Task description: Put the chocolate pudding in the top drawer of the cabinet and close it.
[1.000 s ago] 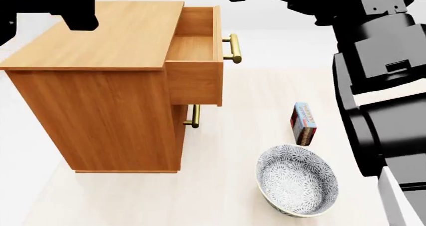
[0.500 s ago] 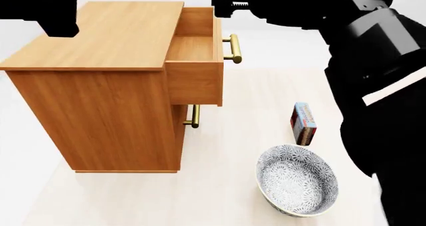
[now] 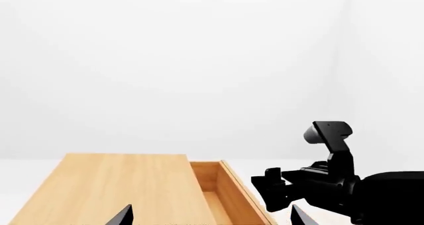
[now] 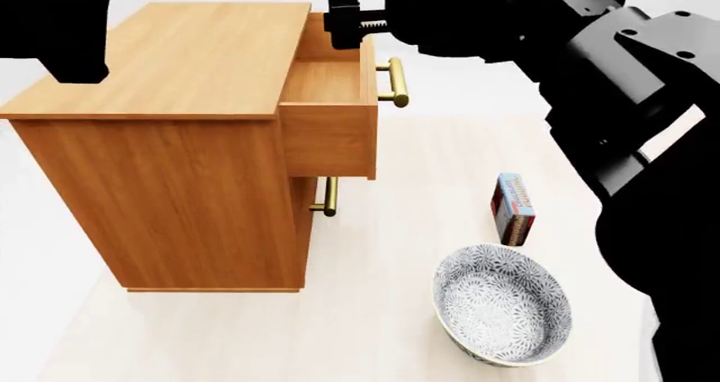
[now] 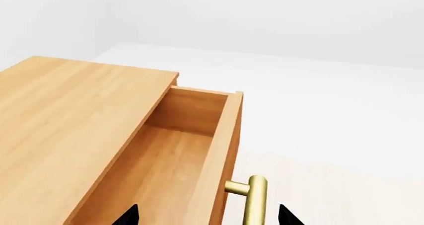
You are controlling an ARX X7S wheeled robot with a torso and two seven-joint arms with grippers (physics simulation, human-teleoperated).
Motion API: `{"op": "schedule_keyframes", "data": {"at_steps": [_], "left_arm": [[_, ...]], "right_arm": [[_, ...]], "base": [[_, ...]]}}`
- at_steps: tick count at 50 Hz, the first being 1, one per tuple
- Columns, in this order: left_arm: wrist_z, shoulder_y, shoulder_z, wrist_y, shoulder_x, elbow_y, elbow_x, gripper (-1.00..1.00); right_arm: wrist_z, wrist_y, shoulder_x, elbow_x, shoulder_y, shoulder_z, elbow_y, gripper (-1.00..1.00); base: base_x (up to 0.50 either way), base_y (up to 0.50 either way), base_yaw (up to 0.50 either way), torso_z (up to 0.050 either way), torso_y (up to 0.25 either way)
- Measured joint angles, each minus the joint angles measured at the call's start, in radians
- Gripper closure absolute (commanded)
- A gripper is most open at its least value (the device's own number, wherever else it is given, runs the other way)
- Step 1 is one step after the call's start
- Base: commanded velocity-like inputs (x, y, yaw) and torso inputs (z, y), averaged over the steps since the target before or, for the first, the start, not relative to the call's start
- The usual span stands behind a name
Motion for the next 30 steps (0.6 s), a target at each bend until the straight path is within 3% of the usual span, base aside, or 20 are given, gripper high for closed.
{"op": "schedule_keyframes", "data": {"at_steps": [30], "left_arm": [[0.032, 0.087, -0.052, 0.018, -0.045, 0.024, -0.001, -1.0]], "right_arm": [[0.071, -0.001, 0.0, 0.003, -0.089, -0.031, -0.059, -1.0]], "base": [[0.0, 0.0, 0.0, 0.0, 0.0]]}}
